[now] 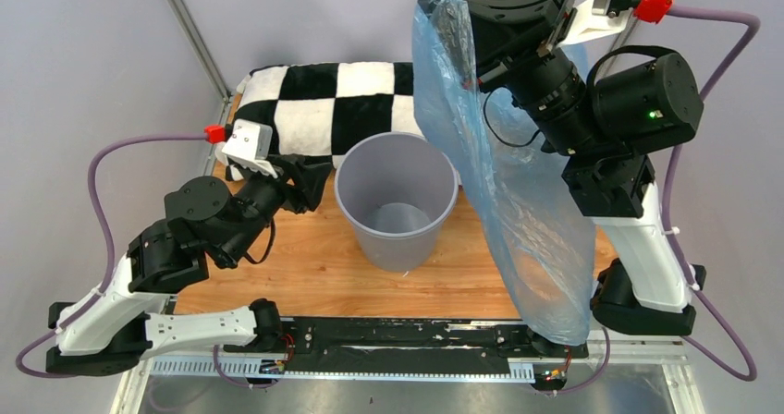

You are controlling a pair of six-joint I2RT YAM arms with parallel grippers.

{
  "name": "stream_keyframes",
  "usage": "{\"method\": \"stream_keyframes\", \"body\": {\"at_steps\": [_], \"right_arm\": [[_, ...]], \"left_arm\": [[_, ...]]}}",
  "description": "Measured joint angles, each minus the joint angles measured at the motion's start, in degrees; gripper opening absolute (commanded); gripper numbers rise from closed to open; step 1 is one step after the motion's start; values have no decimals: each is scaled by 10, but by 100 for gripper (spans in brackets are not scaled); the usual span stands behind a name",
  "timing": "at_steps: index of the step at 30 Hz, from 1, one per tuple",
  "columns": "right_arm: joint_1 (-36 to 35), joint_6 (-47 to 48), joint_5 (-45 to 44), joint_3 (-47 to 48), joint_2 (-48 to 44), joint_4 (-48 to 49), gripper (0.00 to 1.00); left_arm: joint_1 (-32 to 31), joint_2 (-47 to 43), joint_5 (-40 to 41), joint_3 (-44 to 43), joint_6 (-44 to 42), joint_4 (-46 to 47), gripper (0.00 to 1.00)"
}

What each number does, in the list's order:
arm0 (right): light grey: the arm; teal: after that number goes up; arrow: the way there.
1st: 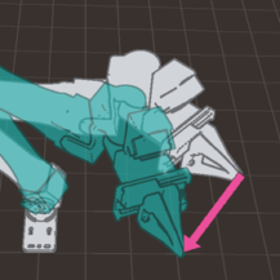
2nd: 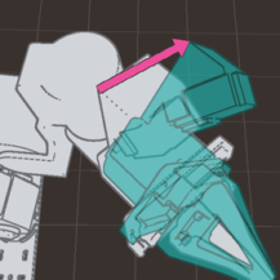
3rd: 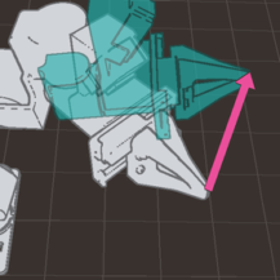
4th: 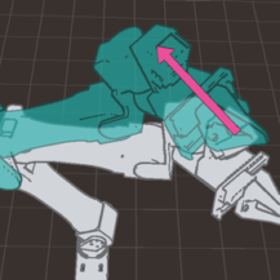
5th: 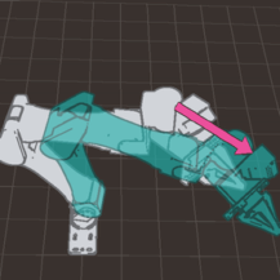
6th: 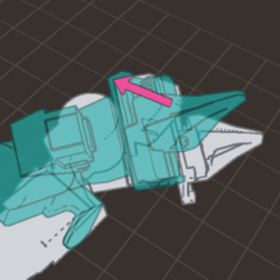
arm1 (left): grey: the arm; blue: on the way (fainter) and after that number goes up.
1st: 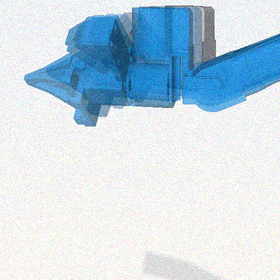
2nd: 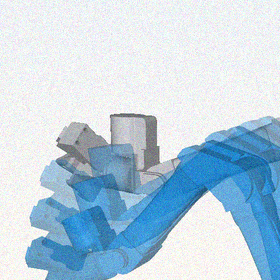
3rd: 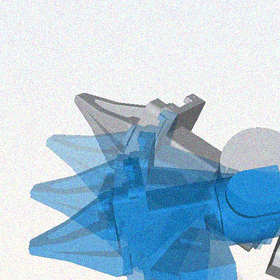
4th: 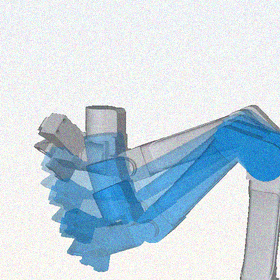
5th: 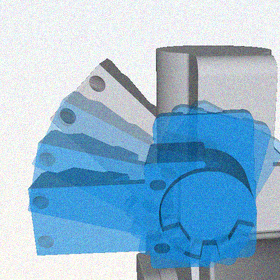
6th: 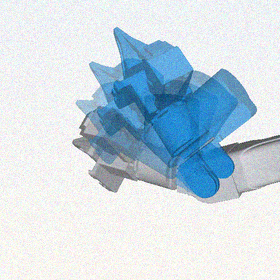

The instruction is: Put the trash bags into the trash bin

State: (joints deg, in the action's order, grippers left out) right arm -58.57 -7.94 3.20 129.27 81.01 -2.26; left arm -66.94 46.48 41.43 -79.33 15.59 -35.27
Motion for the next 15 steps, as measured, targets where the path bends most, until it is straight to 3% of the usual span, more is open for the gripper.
{"method": "stream_keyframes", "body": {"at_steps": [15], "right_arm": [[-18, -42, -1, 16, 29, 22, 0]], "left_arm": [[0, -22, 31, 17, -4, -4, 60]]}}
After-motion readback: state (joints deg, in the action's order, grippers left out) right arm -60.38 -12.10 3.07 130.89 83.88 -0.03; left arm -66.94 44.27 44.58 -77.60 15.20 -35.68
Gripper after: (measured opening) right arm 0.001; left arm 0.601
